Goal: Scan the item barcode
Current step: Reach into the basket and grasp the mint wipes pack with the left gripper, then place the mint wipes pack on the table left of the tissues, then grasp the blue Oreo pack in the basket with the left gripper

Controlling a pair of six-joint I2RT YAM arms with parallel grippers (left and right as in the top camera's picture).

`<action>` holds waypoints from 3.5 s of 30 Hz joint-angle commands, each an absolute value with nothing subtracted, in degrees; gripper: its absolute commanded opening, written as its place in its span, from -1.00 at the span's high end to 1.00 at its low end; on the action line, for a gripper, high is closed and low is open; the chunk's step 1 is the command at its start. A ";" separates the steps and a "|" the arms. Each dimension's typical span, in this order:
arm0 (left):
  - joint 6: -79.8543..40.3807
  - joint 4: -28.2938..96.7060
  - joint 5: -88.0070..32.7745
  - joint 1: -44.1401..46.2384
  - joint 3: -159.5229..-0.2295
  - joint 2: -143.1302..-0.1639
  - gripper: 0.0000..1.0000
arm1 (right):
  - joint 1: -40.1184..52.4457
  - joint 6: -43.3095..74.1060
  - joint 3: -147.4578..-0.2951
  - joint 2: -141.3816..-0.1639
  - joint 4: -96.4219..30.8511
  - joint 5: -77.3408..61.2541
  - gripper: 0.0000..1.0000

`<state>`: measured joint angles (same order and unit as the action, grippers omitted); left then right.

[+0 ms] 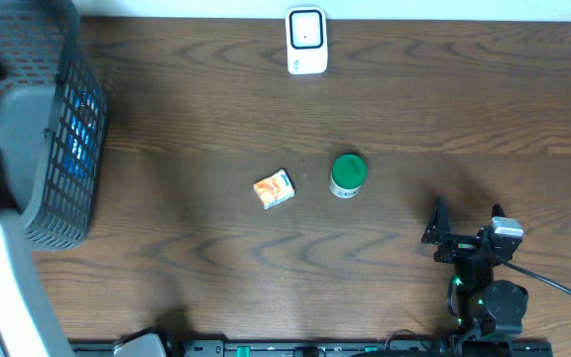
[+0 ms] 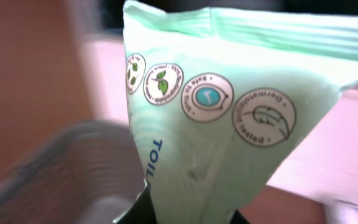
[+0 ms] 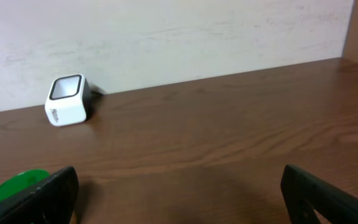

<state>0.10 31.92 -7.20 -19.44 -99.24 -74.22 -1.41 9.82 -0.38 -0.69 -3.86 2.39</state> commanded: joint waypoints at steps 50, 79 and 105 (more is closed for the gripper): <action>-5.45 52.58 14.61 -2.42 -101.30 -82.67 -0.95 | -1.08 9.15 -0.32 -0.38 -4.05 2.90 -0.98; 27.73 49.56 -16.29 -30.15 -101.27 -119.79 -0.96 | -1.08 9.15 -0.32 -0.38 -4.05 2.90 -0.99; 29.41 49.21 -9.91 -30.00 -101.06 -131.68 0.85 | -1.08 9.15 -0.32 -0.38 -4.05 2.90 -0.99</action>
